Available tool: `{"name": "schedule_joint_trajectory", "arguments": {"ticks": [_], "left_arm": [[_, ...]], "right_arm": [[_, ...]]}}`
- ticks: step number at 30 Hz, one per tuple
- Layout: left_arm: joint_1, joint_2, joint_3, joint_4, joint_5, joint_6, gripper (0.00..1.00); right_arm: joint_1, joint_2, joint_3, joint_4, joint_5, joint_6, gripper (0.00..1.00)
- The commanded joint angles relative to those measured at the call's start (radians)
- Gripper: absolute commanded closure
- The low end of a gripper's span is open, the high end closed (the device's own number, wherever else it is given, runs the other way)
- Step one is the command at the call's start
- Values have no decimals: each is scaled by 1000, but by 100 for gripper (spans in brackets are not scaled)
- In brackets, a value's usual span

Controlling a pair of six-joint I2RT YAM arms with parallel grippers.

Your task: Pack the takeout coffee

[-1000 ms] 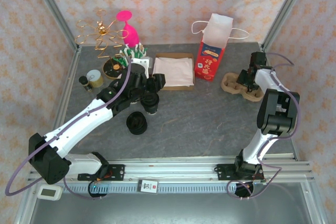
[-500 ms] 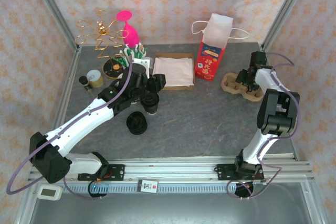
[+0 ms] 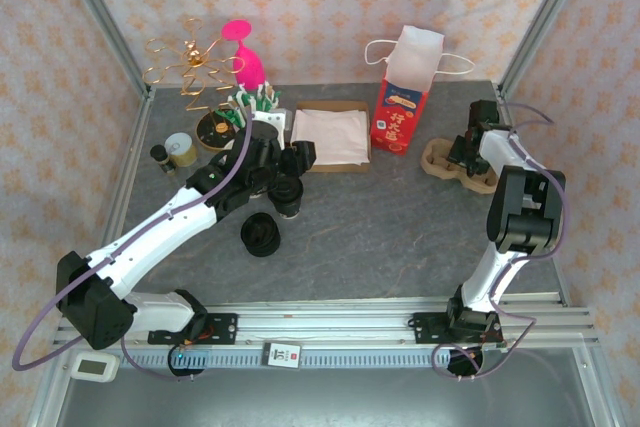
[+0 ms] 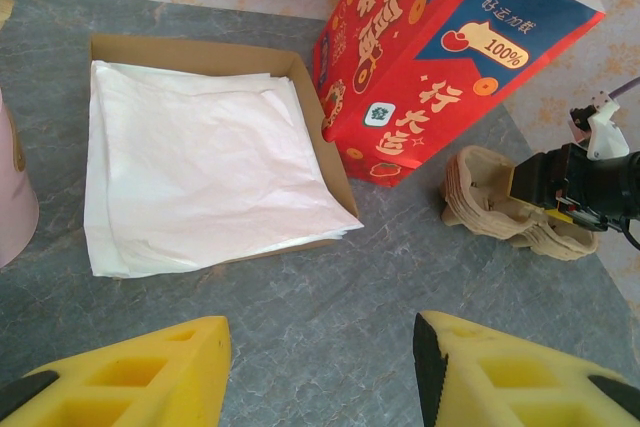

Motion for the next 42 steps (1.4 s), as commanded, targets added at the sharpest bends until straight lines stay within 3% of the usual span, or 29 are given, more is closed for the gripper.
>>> {"name": "schedule_joint_trajectory", "arguments": {"ticks": [1,14,27,42], "left_arm": [[7,2,33,6,-9,24,46],[7,0,34,4,-3,22,46],[-2,0,10,35,82,-45,47],[-219,226,8,238,121,-228,48]], "right_arm": [[4,-14,34,-34,60,21,54],[8,-56,44,-74,54,41,56],[32,-244,-171,-101,30,103,55],[67,-324,-304,-121,85,165,52]]}}
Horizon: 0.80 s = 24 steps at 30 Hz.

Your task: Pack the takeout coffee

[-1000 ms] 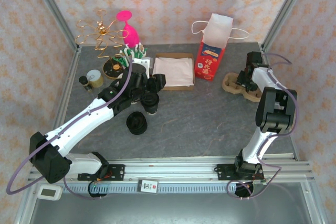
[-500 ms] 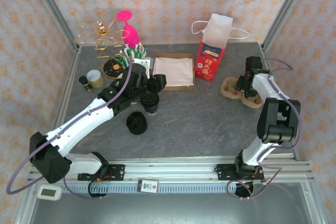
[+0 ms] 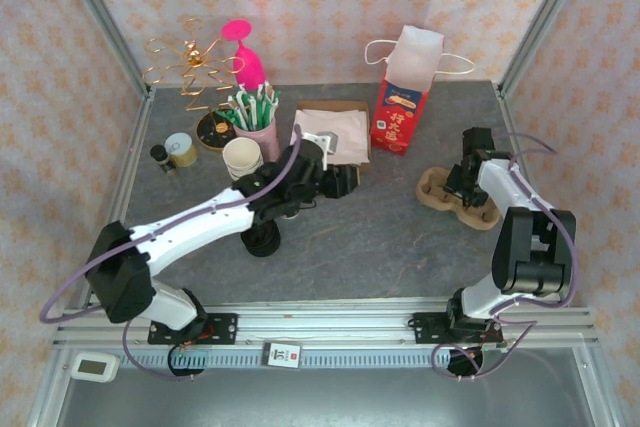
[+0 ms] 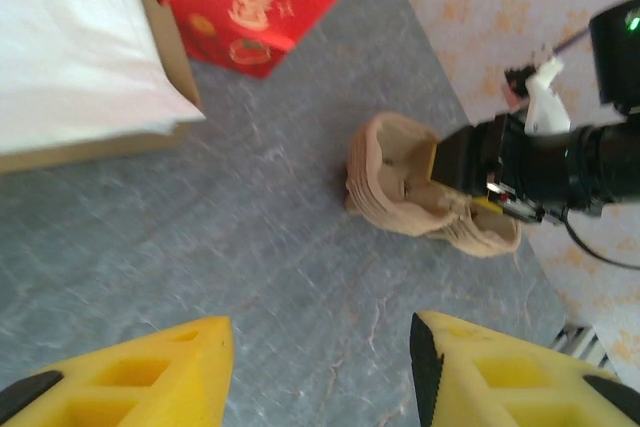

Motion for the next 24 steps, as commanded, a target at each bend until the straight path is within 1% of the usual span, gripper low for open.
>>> {"name": "schedule_joint_trajectory", "arguments": {"ticks": [1,5,9,14,16,24], "left_arm": [[-31,47,23,97,20,-53,48],[-44,106,70,94,29,-43,49],[-49,130,84,99,41,-38,49],[-50,133,71,103,45,-36,49],[-51,134,70,101,45,-34,49],[-51,135,78,95,49,-30,49]], "right_arm": [[12,-25,1,-20,57,35,51],[14,-28,-13,-15,52,45,49],[19,-30,-25,-27,65,51,46],[22,-52,-30,-40,83,64,48],[21,-58,-27,-43,84,64,52],[21,-73,-7,-59,100,66,54]]}}
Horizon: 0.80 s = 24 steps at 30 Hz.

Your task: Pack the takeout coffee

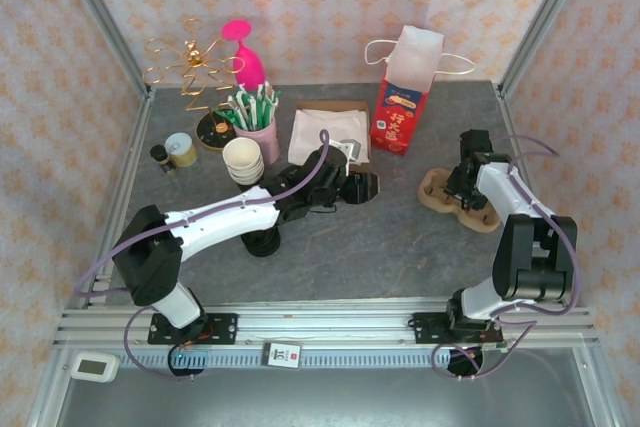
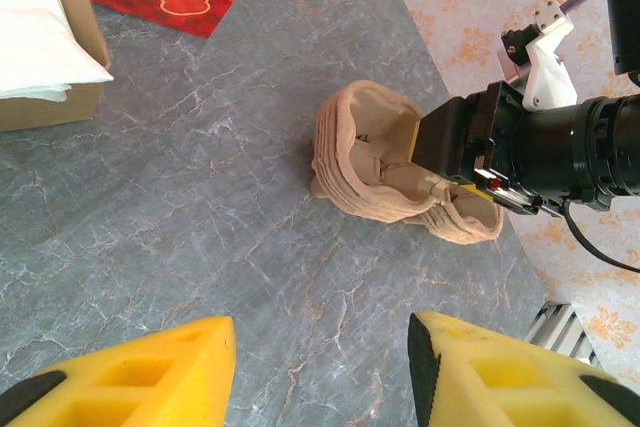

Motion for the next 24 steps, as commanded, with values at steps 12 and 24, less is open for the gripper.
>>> {"name": "schedule_joint_trajectory", "arguments": {"ticks": [12,24], "left_arm": [[-7,-2,27,9,9,5,49],[-5,-19,19,2,-2,16,49]], "right_arm": [[4,-77,74,-73,31,14,57],[5,-148,89,-149,29,13,58]]}}
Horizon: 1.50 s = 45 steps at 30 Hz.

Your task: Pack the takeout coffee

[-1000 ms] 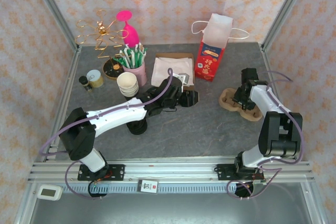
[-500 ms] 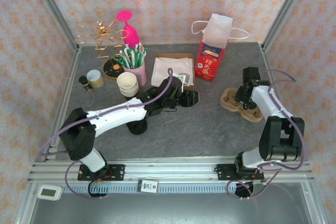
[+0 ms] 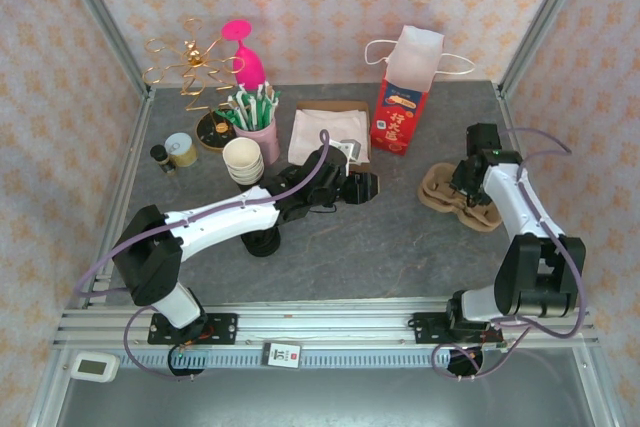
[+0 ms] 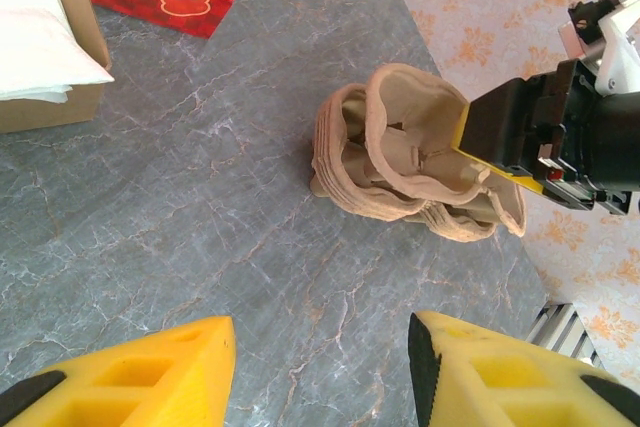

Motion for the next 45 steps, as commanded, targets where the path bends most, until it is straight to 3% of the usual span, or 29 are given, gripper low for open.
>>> {"name": "schedule_joint_trajectory", "arguments": {"ticks": [1,9,19,36,45], "left_arm": [[-6,-19,19,-1,0,14,49],[-5,-44,4,-11,-34,25,49],[-3,-61,3,-37,-64,37,48],[10,-45,7,-48,-64,41,48],[18,-51,11,-55,-68,42,48]], "right_arm": [[6,-47,42,-57,26,14,58],[52,-48,33,-35,-45,31,59],[167,55,67,12,-15,66,59],[172,146,24,70,19,51,51],[172,132,31,73,44,49,54]]}}
